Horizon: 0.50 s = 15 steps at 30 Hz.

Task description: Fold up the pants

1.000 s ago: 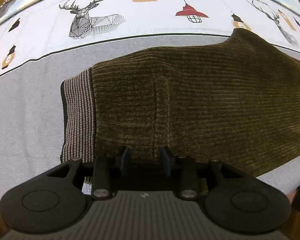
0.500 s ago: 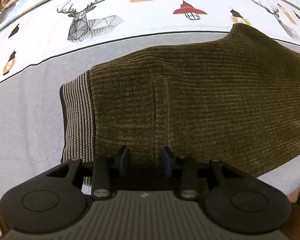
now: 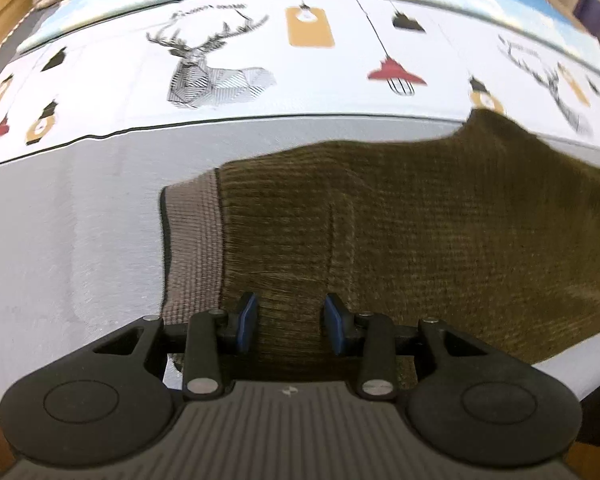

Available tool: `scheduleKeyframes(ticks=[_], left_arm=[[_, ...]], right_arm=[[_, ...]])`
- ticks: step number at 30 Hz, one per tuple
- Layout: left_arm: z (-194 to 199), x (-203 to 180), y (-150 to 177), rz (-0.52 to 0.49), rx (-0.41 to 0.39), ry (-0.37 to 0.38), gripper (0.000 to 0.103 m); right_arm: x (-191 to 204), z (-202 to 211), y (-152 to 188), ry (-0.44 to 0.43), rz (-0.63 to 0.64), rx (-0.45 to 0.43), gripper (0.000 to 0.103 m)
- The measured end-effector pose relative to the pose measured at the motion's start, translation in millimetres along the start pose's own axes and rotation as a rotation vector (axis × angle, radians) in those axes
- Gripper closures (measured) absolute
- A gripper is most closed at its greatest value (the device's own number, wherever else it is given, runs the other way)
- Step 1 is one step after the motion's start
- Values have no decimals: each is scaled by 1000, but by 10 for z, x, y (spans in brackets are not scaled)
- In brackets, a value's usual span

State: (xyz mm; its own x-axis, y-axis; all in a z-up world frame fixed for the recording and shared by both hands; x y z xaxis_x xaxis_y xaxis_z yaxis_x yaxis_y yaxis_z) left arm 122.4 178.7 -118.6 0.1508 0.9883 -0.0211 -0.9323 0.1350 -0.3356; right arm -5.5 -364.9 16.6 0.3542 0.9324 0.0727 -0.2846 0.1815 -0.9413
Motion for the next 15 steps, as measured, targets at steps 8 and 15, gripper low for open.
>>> scheduleKeyframes(ticks=[8, 15], left_arm=[[109, 240, 72, 55, -19, 17, 62], [145, 320, 130, 62, -28, 41, 62]], right_arm=[[2351, 350, 1519, -677, 509, 388, 69], [2711, 690, 1923, -843, 713, 487, 65]])
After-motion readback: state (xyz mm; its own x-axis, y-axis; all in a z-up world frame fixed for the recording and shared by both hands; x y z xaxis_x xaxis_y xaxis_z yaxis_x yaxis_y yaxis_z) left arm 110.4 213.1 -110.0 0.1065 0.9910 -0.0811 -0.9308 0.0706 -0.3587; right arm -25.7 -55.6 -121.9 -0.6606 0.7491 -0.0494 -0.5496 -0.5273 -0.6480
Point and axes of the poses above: each gripper's, at about its wrist camera, not at the fingertips, and z roughly against the way its jaws point, x to its left, y to its underside, the point moved 4 cm from there along -z, roughly the way its jaws point, and after that the axes turned 1 degree about y, right-handed, at the moved point
